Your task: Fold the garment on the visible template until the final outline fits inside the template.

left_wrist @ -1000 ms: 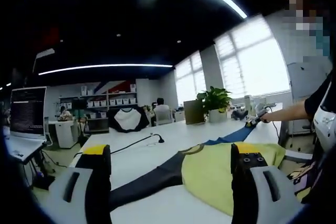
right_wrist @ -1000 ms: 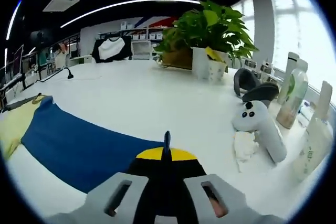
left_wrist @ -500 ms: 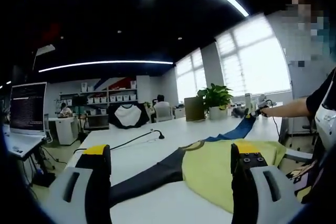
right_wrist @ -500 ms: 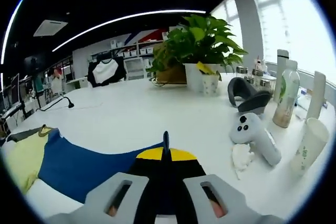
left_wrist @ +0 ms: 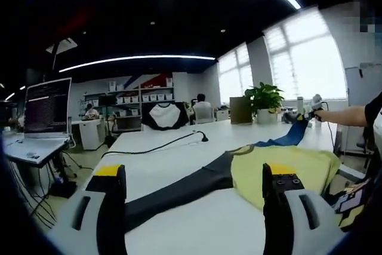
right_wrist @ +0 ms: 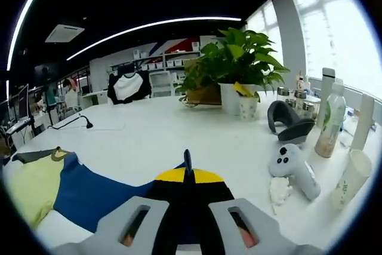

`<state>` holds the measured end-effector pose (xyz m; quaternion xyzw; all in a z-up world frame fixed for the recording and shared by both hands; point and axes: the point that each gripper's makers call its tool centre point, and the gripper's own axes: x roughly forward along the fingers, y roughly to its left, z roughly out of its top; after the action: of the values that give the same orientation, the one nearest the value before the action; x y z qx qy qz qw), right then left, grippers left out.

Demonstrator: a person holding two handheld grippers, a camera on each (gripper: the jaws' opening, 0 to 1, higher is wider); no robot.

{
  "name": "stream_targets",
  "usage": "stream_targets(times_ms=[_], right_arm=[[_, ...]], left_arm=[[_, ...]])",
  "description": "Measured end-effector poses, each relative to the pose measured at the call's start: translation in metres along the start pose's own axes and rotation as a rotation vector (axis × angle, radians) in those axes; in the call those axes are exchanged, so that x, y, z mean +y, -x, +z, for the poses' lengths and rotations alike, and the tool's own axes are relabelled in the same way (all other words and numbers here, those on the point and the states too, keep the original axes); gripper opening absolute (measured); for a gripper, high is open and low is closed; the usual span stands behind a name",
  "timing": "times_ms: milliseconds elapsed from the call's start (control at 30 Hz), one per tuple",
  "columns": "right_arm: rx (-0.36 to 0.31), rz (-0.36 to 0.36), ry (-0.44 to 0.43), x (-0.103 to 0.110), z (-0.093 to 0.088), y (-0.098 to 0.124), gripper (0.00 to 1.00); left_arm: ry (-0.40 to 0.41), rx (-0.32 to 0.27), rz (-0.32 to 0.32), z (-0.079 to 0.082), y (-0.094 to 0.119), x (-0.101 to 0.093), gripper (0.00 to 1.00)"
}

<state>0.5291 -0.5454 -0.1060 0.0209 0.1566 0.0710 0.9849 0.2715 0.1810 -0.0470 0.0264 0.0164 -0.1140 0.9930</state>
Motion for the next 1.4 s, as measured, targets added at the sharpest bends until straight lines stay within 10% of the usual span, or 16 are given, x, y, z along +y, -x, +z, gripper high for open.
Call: stream_targets(times_ms=[733,1400], right_arm=[[-0.019,0.015,-0.014,0.003,0.005,-0.001,0.00],[-0.026,0.008,-0.020,-0.005,0.005,0.003,0.00]], left_arm=[[0.183,0.207,0.252,-0.077,-0.022,0.133,0.77],[0.140,0.346,0.246,-0.128,-0.062,0.130,0.36]])
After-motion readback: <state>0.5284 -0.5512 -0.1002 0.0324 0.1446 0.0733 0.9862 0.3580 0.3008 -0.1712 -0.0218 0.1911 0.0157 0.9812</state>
